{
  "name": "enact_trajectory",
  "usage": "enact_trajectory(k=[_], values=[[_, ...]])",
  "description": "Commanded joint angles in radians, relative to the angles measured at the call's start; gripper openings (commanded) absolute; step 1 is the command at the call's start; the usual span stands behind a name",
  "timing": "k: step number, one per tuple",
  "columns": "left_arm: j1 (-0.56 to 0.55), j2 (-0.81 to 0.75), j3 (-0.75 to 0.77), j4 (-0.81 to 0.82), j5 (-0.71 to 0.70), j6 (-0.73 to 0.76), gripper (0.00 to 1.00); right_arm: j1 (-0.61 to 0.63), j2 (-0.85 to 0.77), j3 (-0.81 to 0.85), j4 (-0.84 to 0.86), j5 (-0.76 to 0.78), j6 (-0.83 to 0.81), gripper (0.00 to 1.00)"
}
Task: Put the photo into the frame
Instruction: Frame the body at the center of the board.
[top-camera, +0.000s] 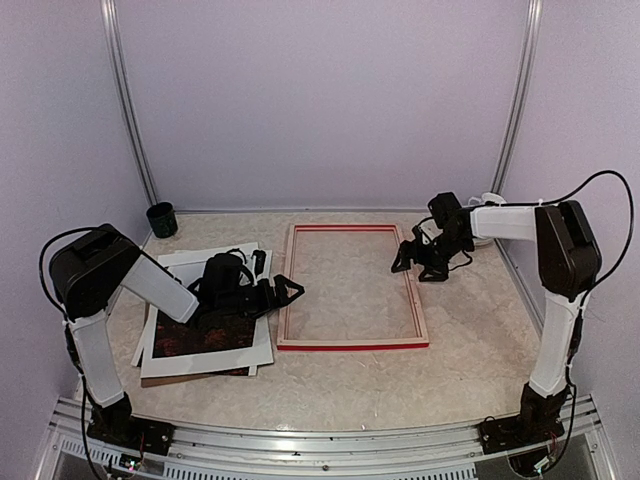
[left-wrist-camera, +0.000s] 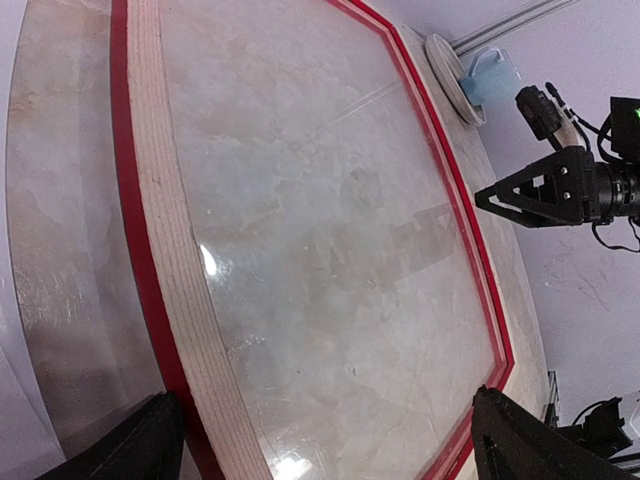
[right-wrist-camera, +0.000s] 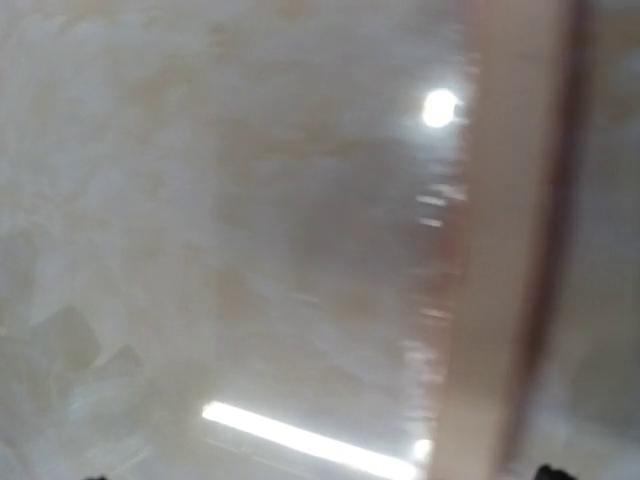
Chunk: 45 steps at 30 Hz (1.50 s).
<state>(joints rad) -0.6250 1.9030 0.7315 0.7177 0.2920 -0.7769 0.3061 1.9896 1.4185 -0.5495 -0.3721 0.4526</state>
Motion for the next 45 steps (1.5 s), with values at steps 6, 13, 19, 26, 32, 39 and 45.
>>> enact_trajectory(k=[6, 13, 19, 26, 32, 39, 45], values=[[-0.021, 0.013, 0.068, -0.039, -0.004, 0.014, 0.98, -0.051, 0.009, -0.067, 0.123, -0.048, 0.015, 0.92], [-0.044, 0.043, 0.159, -0.11, -0.033, 0.032, 0.98, -0.053, 0.06, -0.049, 0.19, -0.11, 0.013, 0.92], [-0.042, 0.092, 0.257, -0.157, -0.052, 0.041, 0.98, -0.065, 0.099, -0.004, 0.198, -0.107, 0.015, 0.92], [-0.042, 0.165, 0.373, -0.193, -0.035, 0.043, 0.98, -0.113, 0.135, 0.057, 0.189, -0.105, 0.007, 0.92], [-0.022, 0.141, 0.381, -0.214, -0.052, 0.059, 0.98, -0.117, 0.086, 0.071, 0.139, -0.027, -0.011, 0.92], [0.004, 0.061, 0.351, -0.215, -0.065, 0.073, 0.99, -0.116, -0.031, 0.08, 0.088, 0.063, -0.015, 0.94], [0.01, -0.027, 0.289, -0.209, -0.078, 0.069, 0.99, -0.044, -0.128, 0.078, 0.068, 0.048, -0.038, 0.94]])
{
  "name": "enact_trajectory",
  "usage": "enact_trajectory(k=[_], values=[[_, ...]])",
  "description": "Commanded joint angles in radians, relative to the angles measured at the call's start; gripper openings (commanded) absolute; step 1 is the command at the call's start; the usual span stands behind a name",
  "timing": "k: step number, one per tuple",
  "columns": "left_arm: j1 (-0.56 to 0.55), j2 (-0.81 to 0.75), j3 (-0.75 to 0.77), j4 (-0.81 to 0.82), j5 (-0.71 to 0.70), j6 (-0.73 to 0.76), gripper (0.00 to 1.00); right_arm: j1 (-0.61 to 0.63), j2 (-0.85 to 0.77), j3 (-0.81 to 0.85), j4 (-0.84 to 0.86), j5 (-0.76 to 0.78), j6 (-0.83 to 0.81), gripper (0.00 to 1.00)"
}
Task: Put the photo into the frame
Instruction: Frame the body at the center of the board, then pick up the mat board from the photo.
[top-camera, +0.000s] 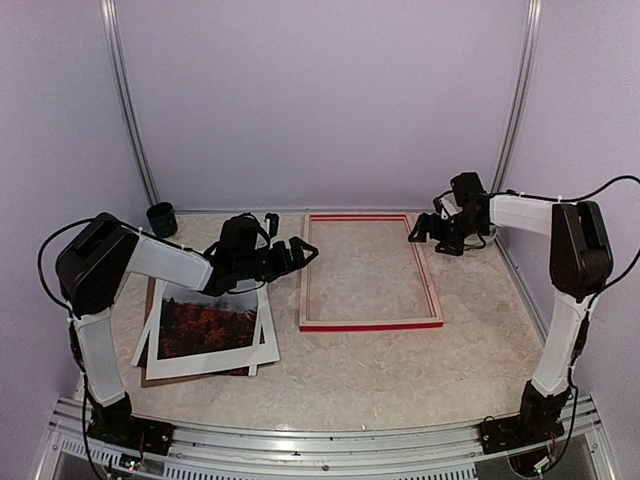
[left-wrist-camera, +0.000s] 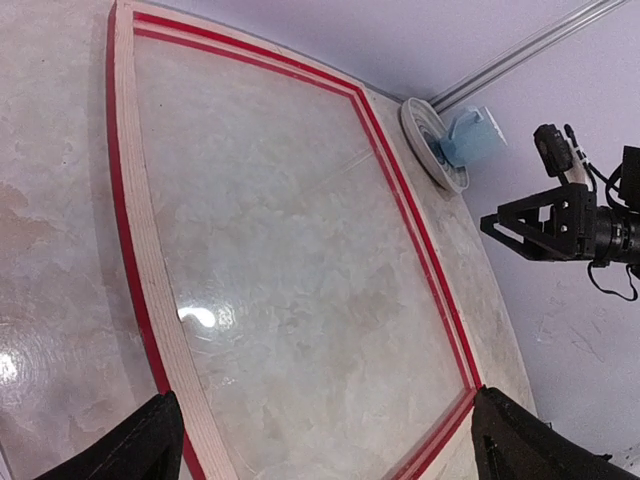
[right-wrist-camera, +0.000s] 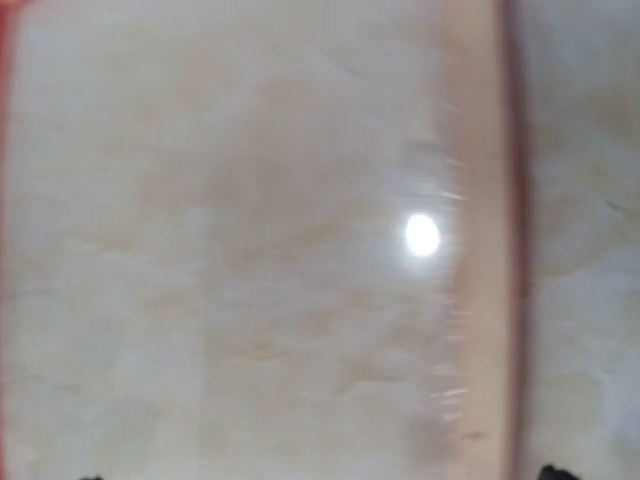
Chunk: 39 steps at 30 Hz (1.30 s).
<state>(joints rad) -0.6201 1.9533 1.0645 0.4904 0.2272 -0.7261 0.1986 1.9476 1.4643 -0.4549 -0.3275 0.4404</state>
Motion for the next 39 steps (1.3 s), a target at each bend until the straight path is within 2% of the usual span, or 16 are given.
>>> enact_trajectory(k=[1, 11, 23, 30, 39], values=[[0.005, -0.097, -0.061, 0.017, -0.02, 0.017, 0.99, 0.084, -0.094, 0.034, -0.03, -0.005, -0.028, 0.94], [-0.005, -0.258, -0.225, -0.066, -0.155, 0.022, 0.99, 0.326, -0.067, 0.089, -0.017, -0.116, 0.008, 0.93], [-0.003, -0.427, -0.438, -0.046, -0.213, 0.004, 0.99, 0.594, 0.166, 0.322, -0.016, -0.223, 0.089, 0.93], [0.005, -0.513, -0.544, -0.014, -0.208, -0.006, 0.99, 0.664, 0.345, 0.519, -0.071, -0.27, 0.13, 0.93], [0.014, -0.598, -0.673, 0.056, -0.209, -0.032, 0.99, 0.671, 0.48, 0.626, -0.074, -0.309, 0.212, 0.93]])
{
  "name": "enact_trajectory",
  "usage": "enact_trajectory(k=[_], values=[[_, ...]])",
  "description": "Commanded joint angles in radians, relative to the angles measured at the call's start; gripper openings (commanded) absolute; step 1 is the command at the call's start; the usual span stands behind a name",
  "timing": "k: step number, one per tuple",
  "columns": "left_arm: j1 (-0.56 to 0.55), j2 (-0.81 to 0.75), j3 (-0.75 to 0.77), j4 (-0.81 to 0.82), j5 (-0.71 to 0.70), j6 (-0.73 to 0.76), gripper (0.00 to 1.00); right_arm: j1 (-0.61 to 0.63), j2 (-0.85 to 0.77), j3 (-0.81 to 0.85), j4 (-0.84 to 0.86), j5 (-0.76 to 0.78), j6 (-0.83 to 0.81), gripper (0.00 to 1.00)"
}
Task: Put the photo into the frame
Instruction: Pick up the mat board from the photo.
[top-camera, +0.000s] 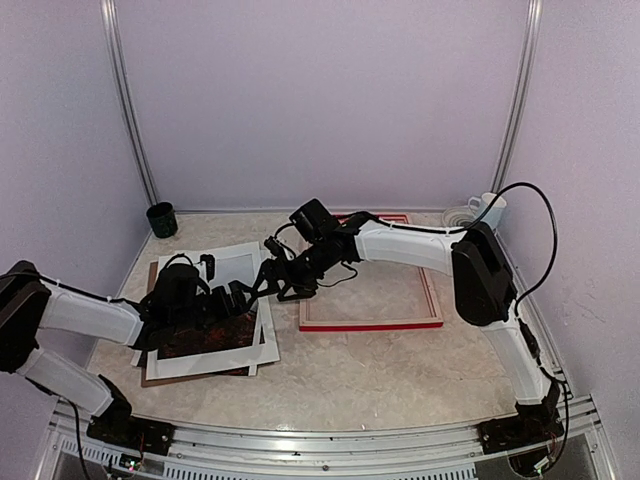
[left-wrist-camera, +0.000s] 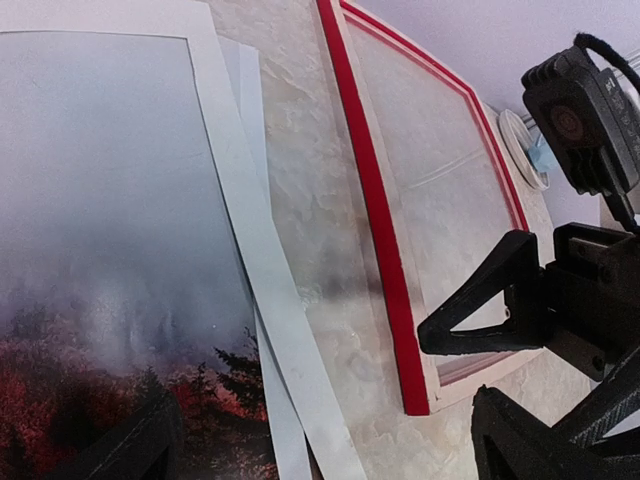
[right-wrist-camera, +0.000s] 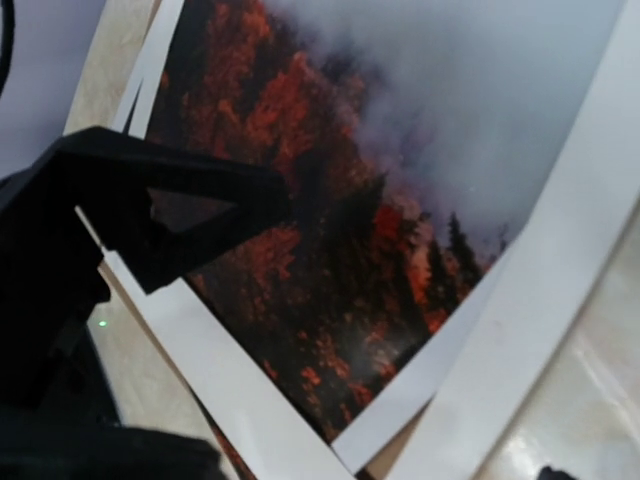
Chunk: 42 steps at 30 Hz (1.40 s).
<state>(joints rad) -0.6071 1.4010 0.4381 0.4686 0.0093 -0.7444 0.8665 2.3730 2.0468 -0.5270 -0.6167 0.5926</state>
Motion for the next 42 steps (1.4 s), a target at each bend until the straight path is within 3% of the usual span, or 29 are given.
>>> enact_trajectory(k=[1, 18, 42], values=[[0.002, -0.053, -0.058, 0.088, 0.009, -0.017, 0.99, 0.003, 0.066, 0.053, 0.001, -0.027, 0.07, 0.93], [0.006, -0.15, -0.145, 0.131, -0.004, 0.011, 0.99, -0.019, 0.155, 0.065, 0.038, -0.005, 0.195, 0.93], [0.006, -0.11, -0.144, 0.214, 0.064, 0.013, 0.99, 0.003, 0.237, 0.095, 0.098, -0.116, 0.256, 0.89]])
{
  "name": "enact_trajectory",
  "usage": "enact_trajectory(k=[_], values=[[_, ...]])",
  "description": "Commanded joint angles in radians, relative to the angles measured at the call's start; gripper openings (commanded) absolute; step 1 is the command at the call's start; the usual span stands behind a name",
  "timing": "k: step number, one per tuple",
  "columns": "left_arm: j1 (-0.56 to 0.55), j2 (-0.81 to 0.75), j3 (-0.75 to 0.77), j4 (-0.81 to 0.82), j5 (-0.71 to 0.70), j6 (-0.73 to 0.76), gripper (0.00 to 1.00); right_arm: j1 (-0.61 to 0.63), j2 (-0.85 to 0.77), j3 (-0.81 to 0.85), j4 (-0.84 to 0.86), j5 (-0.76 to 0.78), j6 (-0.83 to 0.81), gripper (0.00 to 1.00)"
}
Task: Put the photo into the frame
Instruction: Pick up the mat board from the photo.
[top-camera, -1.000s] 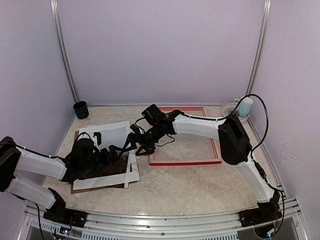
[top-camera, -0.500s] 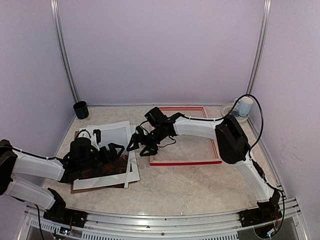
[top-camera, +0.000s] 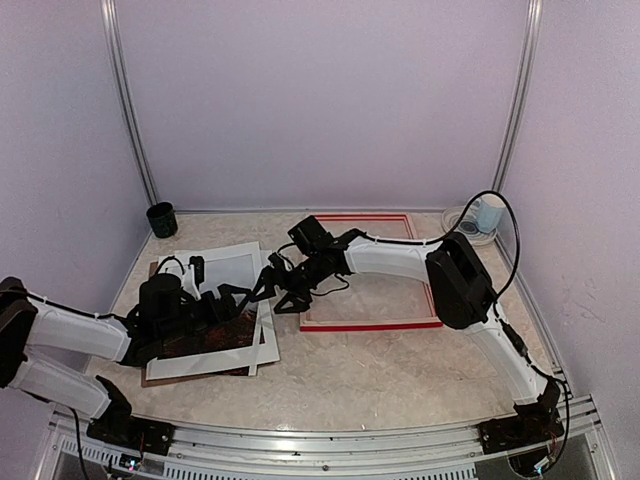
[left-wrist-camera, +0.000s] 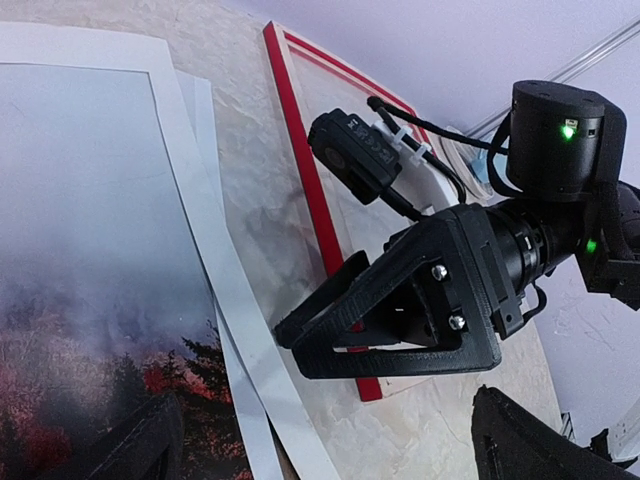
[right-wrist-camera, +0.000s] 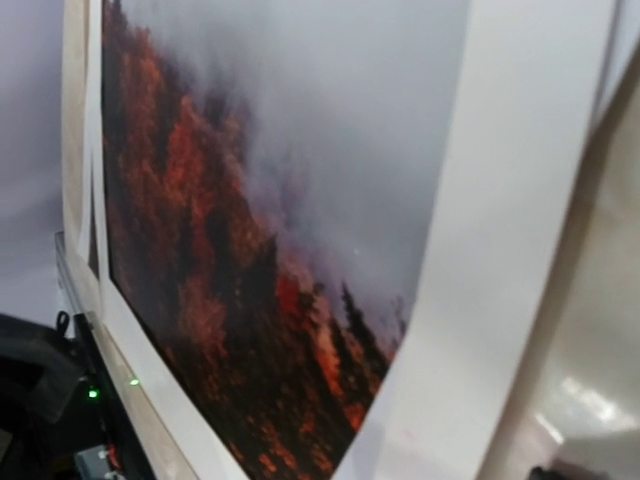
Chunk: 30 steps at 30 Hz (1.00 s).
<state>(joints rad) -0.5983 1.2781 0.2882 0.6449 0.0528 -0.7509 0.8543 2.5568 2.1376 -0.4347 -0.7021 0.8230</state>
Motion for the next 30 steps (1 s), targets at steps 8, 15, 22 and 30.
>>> enact_trajectory(k=[8, 15, 22, 30], values=[[-0.003, 0.008, 0.008, 0.04, 0.025, 0.029, 0.99, 0.015, 0.058, 0.0, 0.039, -0.064, 0.061, 0.88], [-0.013, 0.018, 0.009, 0.036, 0.04, 0.033, 0.99, 0.009, 0.04, -0.056, 0.113, -0.097, 0.113, 0.86], [-0.035, 0.049, 0.012, 0.039, 0.04, 0.036, 0.99, -0.012, -0.024, -0.199, 0.259, -0.124, 0.175, 0.82], [-0.052, 0.086, 0.03, 0.041, 0.041, 0.042, 0.99, -0.026, -0.035, -0.276, 0.411, -0.18, 0.245, 0.72]])
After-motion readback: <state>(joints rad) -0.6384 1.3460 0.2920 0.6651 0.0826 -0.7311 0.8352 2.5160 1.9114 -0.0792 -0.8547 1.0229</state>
